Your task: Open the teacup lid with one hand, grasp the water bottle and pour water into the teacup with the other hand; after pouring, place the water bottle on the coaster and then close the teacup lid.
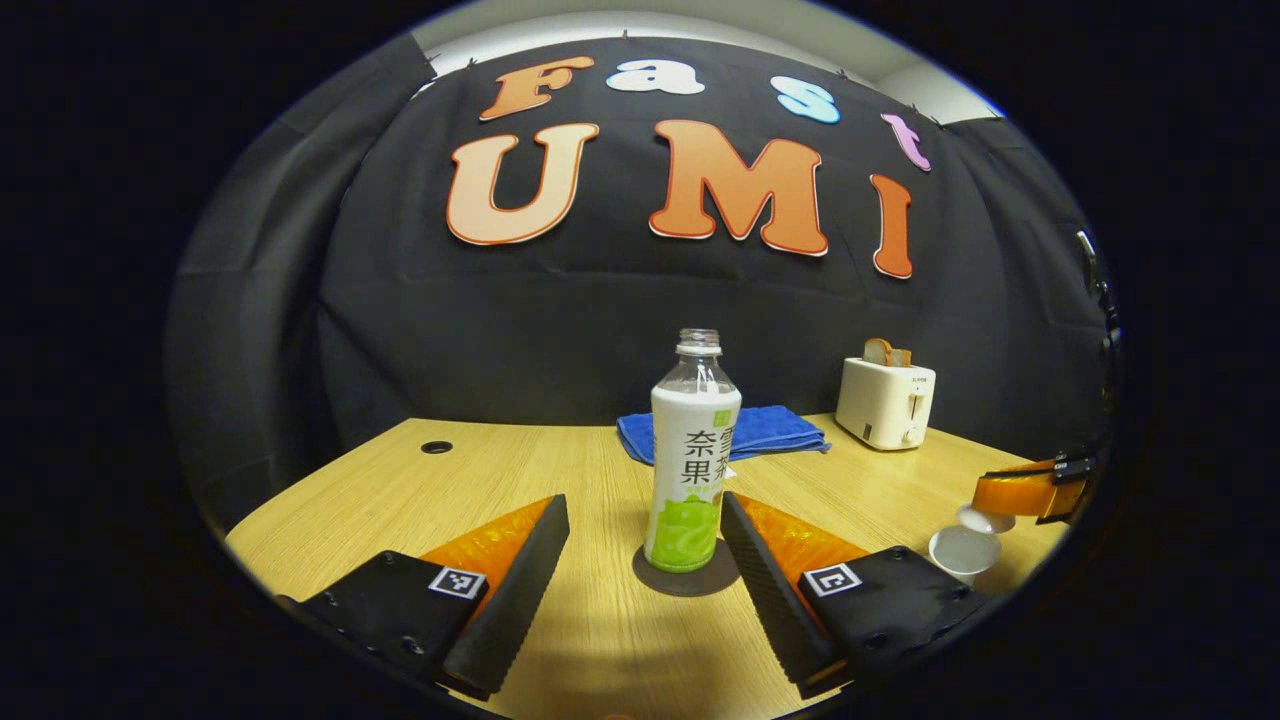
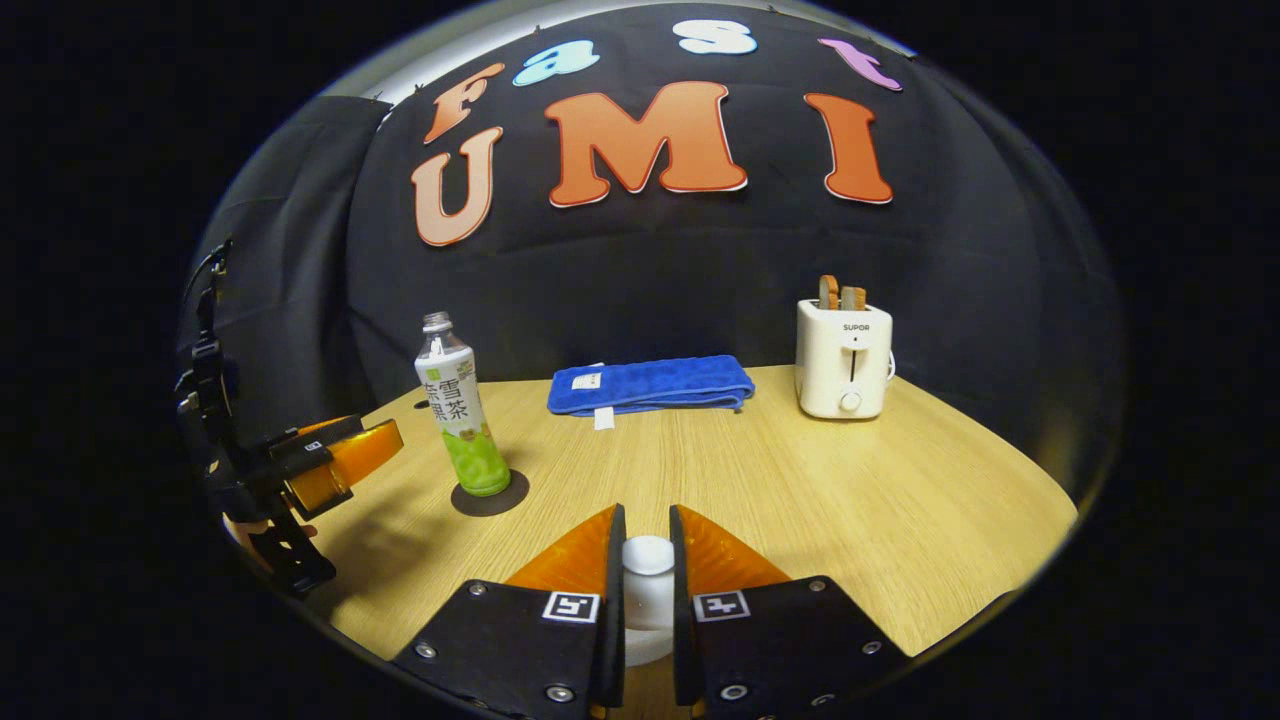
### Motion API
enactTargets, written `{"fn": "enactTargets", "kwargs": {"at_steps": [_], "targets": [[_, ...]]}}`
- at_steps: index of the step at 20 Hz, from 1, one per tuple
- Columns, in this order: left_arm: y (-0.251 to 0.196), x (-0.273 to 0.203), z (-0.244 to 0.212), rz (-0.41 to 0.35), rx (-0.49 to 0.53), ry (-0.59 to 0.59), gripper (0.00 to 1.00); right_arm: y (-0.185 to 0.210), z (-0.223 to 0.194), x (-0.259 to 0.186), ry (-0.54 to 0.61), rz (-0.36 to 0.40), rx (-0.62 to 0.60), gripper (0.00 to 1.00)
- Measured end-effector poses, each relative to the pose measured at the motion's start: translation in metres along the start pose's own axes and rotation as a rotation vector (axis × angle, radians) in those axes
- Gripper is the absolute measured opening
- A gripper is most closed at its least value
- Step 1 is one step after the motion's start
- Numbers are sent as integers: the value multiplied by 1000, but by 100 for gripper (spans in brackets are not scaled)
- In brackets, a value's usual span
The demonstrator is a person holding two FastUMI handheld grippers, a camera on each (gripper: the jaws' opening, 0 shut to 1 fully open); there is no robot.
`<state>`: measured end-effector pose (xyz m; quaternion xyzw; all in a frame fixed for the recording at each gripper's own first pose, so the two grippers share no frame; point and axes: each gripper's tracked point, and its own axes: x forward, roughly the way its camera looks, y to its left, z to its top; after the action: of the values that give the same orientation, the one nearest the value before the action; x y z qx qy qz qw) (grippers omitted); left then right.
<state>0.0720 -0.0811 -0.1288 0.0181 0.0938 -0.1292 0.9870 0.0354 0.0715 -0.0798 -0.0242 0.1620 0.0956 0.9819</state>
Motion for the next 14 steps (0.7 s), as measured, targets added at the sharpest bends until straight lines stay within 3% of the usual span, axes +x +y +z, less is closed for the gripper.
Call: {"fn": "enactTargets", "kwargs": {"at_steps": [9,14], "targets": [[28,-19,-2,47,-34,3,99,18,-18,9,38,23,-35,20],[32,-23,4,57,-34,-4,99,16,-18,7,38,17,-36,28]]}}
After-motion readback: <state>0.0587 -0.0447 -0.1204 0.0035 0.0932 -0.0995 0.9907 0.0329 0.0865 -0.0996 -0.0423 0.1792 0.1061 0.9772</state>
